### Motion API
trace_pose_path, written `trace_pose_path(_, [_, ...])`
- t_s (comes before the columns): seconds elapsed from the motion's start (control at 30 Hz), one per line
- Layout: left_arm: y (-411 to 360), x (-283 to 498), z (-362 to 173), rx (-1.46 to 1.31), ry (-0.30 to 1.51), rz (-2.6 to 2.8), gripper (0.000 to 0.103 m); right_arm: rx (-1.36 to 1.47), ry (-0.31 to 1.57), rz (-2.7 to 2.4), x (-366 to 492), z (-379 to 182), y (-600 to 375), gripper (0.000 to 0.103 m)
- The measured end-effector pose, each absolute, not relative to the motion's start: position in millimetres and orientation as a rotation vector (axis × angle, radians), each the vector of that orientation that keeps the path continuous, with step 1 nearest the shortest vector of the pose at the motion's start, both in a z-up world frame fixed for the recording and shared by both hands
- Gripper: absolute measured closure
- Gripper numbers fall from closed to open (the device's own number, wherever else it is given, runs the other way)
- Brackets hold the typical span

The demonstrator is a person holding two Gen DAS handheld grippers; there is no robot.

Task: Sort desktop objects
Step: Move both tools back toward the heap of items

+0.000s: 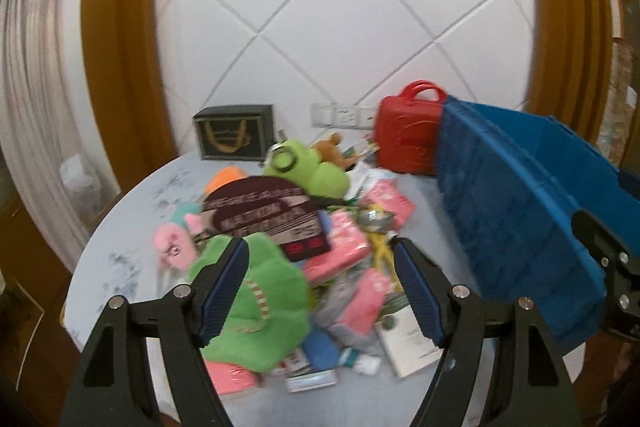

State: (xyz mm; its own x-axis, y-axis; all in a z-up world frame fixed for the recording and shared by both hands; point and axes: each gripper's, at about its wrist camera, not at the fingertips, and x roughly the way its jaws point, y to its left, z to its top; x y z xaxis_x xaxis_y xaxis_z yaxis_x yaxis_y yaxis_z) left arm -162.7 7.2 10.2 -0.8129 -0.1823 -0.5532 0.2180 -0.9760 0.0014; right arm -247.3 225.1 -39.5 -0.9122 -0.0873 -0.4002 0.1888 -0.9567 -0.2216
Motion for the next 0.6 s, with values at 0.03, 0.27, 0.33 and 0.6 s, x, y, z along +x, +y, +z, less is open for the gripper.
trace_pose_path(0.03, [-2, -162, 6, 0.856, 0.092, -2.791, 0.028, 0.599, 0.390, -2.902, -248, -44, 215, 0.000])
trace_pose_path(0.27, [-76, -156, -33, 0.973, 0.110, -2.676, 0.028, 0.718, 0.371, -2.827, -263, -76, 166, 0.000])
trace_pose_path(0.33, [-92, -156, -45, 1.014, 0.109, -2.643, 0.028, 0.765, 0.370, -2.803, -268, -89, 152, 0.000])
trace_pose_path(0.6, [-146, -155, -117, 1.241, 0.133, -2.563, 0.028, 0.977, 0.326, -2.732, -286, -148, 102, 0.000])
